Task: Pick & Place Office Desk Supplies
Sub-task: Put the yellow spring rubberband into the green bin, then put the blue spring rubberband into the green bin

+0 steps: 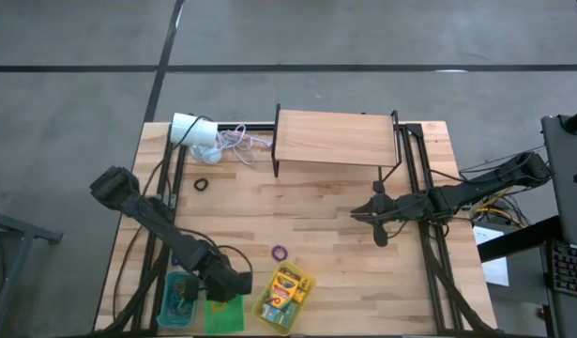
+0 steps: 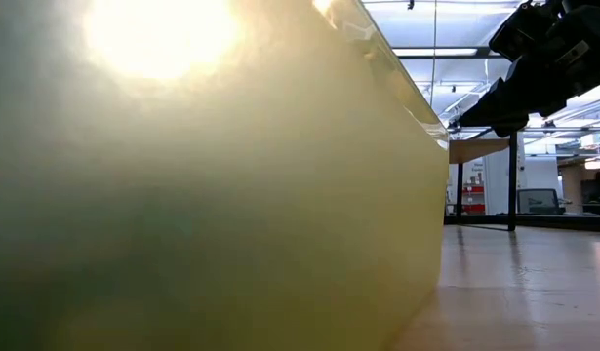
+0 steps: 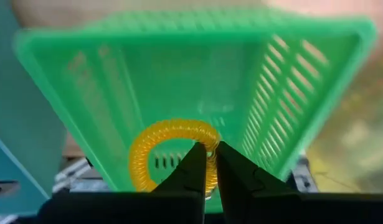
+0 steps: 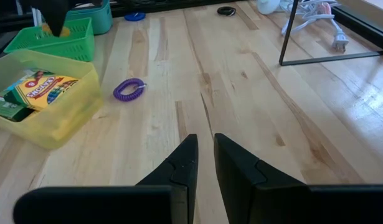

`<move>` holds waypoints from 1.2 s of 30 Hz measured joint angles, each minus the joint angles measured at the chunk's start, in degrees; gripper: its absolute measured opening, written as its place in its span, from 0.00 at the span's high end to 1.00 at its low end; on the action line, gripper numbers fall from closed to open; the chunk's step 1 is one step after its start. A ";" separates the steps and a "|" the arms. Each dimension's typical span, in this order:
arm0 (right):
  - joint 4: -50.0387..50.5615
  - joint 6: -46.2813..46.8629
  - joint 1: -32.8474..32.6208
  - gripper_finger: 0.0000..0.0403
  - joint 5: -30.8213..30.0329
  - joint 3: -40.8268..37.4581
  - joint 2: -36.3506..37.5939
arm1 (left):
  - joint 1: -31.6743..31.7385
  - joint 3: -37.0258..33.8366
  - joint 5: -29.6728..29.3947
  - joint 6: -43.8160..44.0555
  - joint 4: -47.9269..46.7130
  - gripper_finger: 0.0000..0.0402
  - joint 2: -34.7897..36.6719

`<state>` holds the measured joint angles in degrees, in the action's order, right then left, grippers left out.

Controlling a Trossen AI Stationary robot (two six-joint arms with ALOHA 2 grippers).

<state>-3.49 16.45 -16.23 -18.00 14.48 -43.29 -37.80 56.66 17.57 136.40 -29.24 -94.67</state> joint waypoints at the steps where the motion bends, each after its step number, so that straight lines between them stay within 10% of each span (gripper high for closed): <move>1: 0.00 0.00 -0.02 0.87 0.00 0.00 0.02 | 0.00 0.00 -0.23 0.01 -0.81 0.93 -0.34; 36: -0.03 0.02 0.00 0.87 0.00 0.00 0.02 | 2.10 0.00 -0.19 1.58 -3.07 0.67 6.29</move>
<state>-3.51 16.47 -16.23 -18.00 14.48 -43.27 -35.70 56.66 17.38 137.98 -32.30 -88.38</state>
